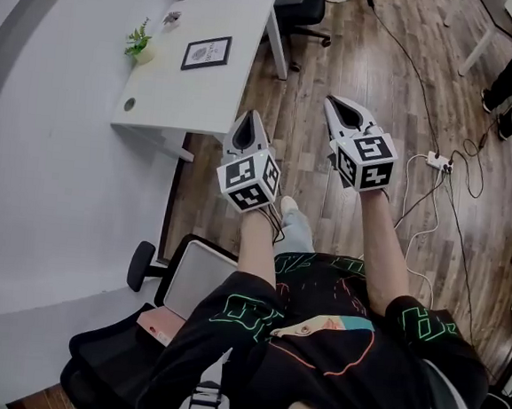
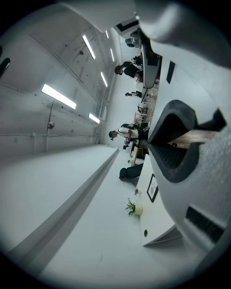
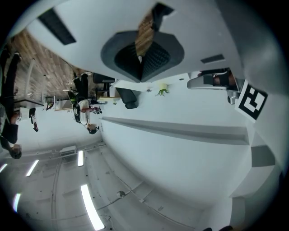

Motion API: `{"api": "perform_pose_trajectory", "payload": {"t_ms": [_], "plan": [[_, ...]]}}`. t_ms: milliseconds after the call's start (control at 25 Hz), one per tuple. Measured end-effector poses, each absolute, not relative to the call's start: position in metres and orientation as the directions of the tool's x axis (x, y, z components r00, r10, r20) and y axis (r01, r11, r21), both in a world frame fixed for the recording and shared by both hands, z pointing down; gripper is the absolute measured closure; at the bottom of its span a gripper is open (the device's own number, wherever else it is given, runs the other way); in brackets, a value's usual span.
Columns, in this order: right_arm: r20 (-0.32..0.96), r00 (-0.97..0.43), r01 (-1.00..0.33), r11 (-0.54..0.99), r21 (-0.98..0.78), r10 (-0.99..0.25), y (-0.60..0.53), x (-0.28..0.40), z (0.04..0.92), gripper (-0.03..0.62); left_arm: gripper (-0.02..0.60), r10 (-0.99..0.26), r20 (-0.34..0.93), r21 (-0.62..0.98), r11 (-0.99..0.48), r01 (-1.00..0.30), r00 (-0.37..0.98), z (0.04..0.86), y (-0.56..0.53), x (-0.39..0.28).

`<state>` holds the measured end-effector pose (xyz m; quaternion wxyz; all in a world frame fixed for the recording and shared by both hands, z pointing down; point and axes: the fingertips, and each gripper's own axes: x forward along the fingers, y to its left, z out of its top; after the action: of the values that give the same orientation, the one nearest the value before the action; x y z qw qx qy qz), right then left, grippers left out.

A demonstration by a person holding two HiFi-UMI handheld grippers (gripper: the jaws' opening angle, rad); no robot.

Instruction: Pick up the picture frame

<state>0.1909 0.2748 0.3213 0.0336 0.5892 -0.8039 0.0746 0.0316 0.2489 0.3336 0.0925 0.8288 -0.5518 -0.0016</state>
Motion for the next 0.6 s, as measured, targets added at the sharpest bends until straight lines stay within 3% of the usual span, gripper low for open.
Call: {"api": "perform_pose_trajectory", "payload": {"t_ms": [600], "plan": [[0.285, -0.368, -0.925, 0.378, -0.019, -0.885, 0.120, 0.125, 0.355, 0.599, 0.574, -0.931, 0.177, 0.271, -0.266, -0.925, 0.319, 0.377, 0.110, -0.027]]}}
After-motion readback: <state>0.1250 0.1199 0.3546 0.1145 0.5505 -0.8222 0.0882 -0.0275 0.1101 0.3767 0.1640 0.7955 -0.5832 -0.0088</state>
